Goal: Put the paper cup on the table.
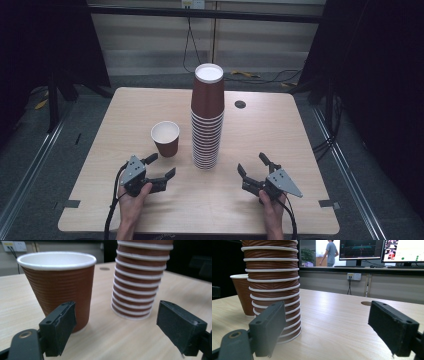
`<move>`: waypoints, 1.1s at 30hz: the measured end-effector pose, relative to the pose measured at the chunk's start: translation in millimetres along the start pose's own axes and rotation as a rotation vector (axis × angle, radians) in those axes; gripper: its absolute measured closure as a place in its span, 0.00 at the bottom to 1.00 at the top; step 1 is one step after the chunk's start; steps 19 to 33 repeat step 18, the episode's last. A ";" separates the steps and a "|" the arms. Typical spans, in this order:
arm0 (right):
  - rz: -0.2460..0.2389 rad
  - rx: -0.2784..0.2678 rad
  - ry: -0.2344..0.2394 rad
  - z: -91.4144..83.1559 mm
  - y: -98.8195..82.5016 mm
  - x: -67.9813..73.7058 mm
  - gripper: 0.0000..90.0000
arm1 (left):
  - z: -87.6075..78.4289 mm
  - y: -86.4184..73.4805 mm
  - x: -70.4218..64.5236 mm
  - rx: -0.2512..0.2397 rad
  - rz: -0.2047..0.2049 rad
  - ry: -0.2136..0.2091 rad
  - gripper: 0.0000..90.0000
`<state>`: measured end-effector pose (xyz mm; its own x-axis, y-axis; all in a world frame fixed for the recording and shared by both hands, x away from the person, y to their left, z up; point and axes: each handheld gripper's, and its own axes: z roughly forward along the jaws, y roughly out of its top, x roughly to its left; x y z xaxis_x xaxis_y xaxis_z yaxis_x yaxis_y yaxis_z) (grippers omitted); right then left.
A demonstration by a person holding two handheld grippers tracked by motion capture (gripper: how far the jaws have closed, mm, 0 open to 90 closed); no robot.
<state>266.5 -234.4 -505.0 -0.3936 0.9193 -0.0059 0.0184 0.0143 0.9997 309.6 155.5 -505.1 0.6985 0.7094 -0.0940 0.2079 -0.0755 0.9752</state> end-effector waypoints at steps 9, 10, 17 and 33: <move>-0.001 0.001 0.000 0.0 0.0 0.0 0.16 | -6.6 -10.8 -14.2 -0.115 0.062 0.020 0.17; -0.001 0.001 0.000 0.0 0.0 0.0 0.16 | -8.2 -11.4 -13.8 -0.130 0.084 0.010 0.17; -0.001 0.001 -0.003 -0.1 -0.1 0.0 0.15 | -13.6 -15.3 -15.5 -0.195 0.061 0.037 0.18; -0.001 0.001 -0.004 0.0 0.0 0.1 0.15 | -14.0 -15.6 -15.0 -0.203 0.062 0.040 0.17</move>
